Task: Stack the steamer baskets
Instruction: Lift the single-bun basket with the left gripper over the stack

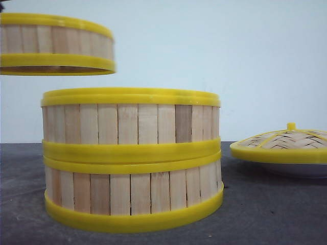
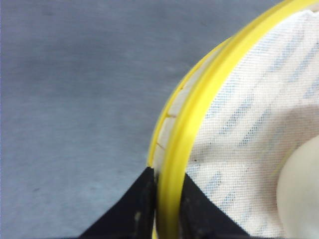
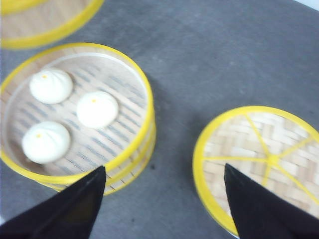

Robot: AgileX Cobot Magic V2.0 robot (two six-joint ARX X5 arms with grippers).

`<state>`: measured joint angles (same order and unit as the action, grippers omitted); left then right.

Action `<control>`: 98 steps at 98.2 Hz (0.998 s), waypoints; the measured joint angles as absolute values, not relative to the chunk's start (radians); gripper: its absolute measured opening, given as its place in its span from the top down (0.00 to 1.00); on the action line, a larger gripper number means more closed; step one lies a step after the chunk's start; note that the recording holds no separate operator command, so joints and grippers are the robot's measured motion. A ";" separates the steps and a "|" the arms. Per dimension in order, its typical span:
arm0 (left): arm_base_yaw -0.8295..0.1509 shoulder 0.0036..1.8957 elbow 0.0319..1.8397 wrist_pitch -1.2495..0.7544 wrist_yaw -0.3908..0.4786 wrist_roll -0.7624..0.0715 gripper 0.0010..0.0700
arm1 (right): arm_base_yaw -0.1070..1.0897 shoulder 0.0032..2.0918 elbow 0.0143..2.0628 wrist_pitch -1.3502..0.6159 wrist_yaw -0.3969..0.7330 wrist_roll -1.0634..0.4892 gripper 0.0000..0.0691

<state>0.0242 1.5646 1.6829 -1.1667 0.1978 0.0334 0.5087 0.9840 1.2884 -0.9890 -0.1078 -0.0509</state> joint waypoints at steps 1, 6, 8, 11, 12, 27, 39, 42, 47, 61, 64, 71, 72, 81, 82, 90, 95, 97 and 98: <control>0.015 1.565 1.683 -1.167 0.198 0.034 0.97 | 0.509 0.981 1.288 -0.991 -0.106 -0.051 0.32; -0.036 1.565 1.683 -1.166 0.198 0.038 0.97 | 0.509 0.971 1.288 -0.996 -0.101 -0.048 0.32; -0.056 1.565 1.683 -1.165 0.199 0.038 0.97 | 0.509 0.968 1.288 -0.997 -0.101 -0.048 0.32; -0.085 1.565 1.683 -1.163 0.199 0.038 0.97 | 0.509 0.964 1.288 -0.999 -0.101 -0.048 0.32; -0.095 1.565 1.683 -1.163 0.200 0.038 0.97 | 0.509 0.964 1.288 -0.999 -0.101 -0.048 0.32; -0.227 1.565 1.683 -1.163 0.206 0.046 0.97 | 0.509 0.964 1.288 -0.999 -0.101 -0.048 0.32; -0.301 1.565 1.683 -1.163 0.206 0.053 0.97 | 0.509 0.965 1.288 -0.999 -0.101 -0.047 0.32; -0.315 1.565 1.683 -1.162 0.206 0.053 0.97 | 0.509 0.965 1.288 -0.998 -0.101 -0.047 0.32; -0.336 1.565 1.683 -1.158 0.206 0.054 0.97 | 0.509 0.965 1.288 -0.998 -0.101 -0.047 0.32; -0.370 1.565 1.683 -1.148 0.206 0.056 0.97 | 0.509 0.965 1.288 -0.998 -0.101 -0.047 0.32; -0.373 1.565 1.683 -1.148 0.206 0.057 0.97 | 0.509 0.965 1.288 -0.998 -0.101 -0.047 0.32; -0.382 1.565 1.683 -1.148 0.206 0.057 0.97 | 0.509 0.965 1.288 -0.998 -0.101 -0.047 0.32; -0.383 1.565 1.683 -1.148 0.205 0.057 0.97 | 0.509 0.965 1.288 -0.998 -0.101 -0.047 0.32; -0.388 1.565 1.683 -1.153 0.206 0.057 0.97 | 0.509 0.965 1.288 -0.998 -0.101 -0.047 0.32; -0.388 1.565 1.683 -1.154 0.206 0.057 0.97 | 0.509 0.965 1.288 -0.998 -0.101 -0.047 0.32; -0.389 1.565 1.683 -1.165 0.206 0.057 0.97 | 0.509 0.965 1.288 -0.998 -0.101 -0.047 0.32; -0.389 1.565 1.683 -1.176 0.205 0.057 0.97 | 0.509 0.965 1.288 -0.998 -0.101 -0.047 0.32; -0.389 1.565 1.683 -1.180 0.205 0.057 0.97 | 0.509 0.965 1.288 -0.998 -0.101 -0.047 0.32; -0.389 1.565 1.683 -1.182 0.205 0.057 0.97 | 0.509 0.965 1.288 -0.998 -0.101 -0.047 0.32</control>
<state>-0.3893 1.5646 1.6829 -1.1820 0.2050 0.0570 0.5087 0.9646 1.2884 -0.9977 -0.1013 -0.0475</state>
